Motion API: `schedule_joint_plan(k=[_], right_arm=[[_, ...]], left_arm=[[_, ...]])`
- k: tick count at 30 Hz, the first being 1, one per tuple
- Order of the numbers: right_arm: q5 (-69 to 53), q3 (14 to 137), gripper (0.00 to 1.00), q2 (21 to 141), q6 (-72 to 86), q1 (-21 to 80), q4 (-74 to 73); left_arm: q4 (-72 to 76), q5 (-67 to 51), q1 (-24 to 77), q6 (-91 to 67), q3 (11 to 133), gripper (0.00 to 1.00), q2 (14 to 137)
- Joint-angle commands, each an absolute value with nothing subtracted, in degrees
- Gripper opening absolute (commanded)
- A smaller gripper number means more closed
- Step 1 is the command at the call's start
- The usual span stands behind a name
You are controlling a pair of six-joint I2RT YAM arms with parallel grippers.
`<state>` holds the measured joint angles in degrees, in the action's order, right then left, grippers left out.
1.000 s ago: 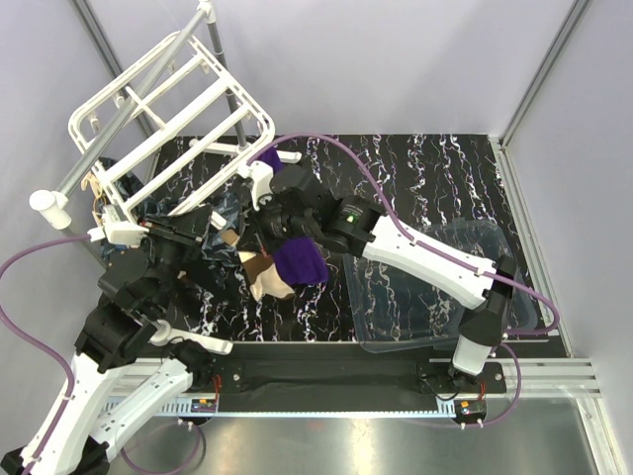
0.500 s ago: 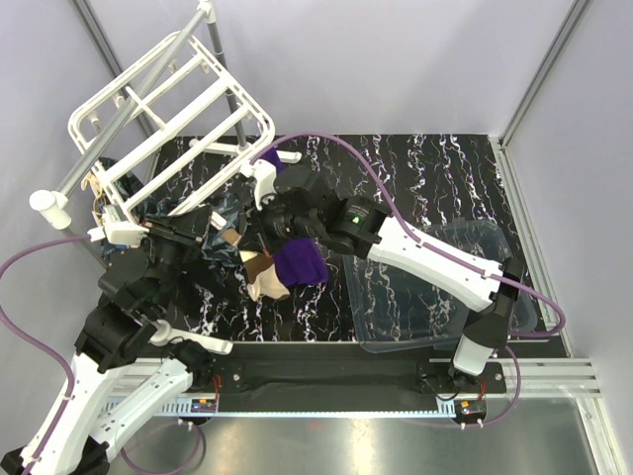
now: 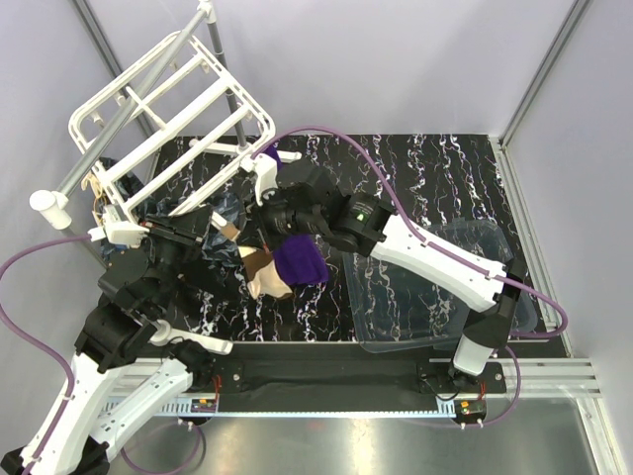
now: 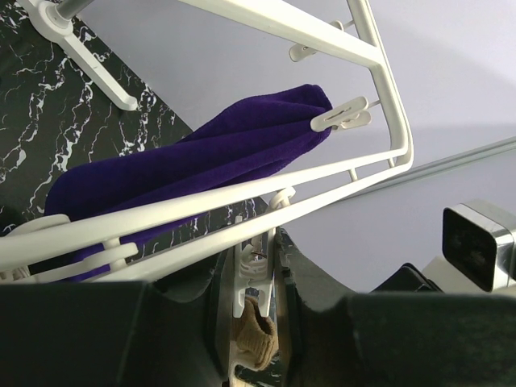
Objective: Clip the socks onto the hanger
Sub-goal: Clamp the sock onto the hanger.
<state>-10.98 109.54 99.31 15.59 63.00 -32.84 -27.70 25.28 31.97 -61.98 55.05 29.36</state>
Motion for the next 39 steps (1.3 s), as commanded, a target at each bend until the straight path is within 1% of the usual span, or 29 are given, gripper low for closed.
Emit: schedule_joint_plan(k=[1,10,22,26,27,29,30,31,33,35,37,38,39], right_arm=[[-10.0,112.5,0.0,99.5,14.4,63.5,-31.9],[-10.7,114.2,0.0,101.5,14.4,63.5,-31.8],[-10.4,123.2,0.0,106.1,12.2,63.6,-35.7],[-10.8,123.2,0.0,106.3,12.4,63.6,-35.6],[-10.7,123.0,0.0,106.2,12.5,63.5,-35.5],[-10.8,122.8,0.0,106.2,12.6,63.5,-35.3],[-11.0,122.8,0.0,106.2,12.7,63.6,-35.4],[-11.0,122.7,0.0,106.3,12.6,63.6,-35.0],[-10.8,122.8,0.0,106.5,12.4,63.6,-34.9],[-10.9,123.4,0.0,107.0,12.4,63.5,-35.0],[-11.1,123.6,0.03,107.3,12.4,63.6,-35.2],[-11.0,123.5,0.05,107.3,12.6,63.6,-35.2],[-10.6,123.4,0.08,107.4,12.7,63.6,-35.2]], left_arm=[[-27.4,21.8,32.2,-62.2,56.4,0.0,29.4],[-27.1,20.9,32.2,-62.4,56.7,0.0,29.4],[-26.6,20.2,32.1,-62.4,56.2,0.0,28.8],[-26.4,20.2,32.1,-62.5,55.8,0.0,28.7],[-26.1,20.2,32.2,-62.4,55.8,0.06,28.6],[-25.9,20.2,32.1,-62.3,55.5,0.23,28.3],[-25.8,20.1,32.2,-62.4,55.3,0.42,28.2],[-25.8,20.2,32.2,-62.5,55.2,0.48,28.0],[-25.8,20.2,32.1,-62.7,54.8,0.55,27.9],[-25.9,20.4,32.1,-62.6,54.8,0.64,27.8],[-26.7,20.7,32.1,-62.6,55.1,0.7,27.7],[-27.0,20.9,32.1,-62.6,55.3,0.75,27.8],[-27.5,21.1,32.1,-62.5,55.3,0.77,27.3]])
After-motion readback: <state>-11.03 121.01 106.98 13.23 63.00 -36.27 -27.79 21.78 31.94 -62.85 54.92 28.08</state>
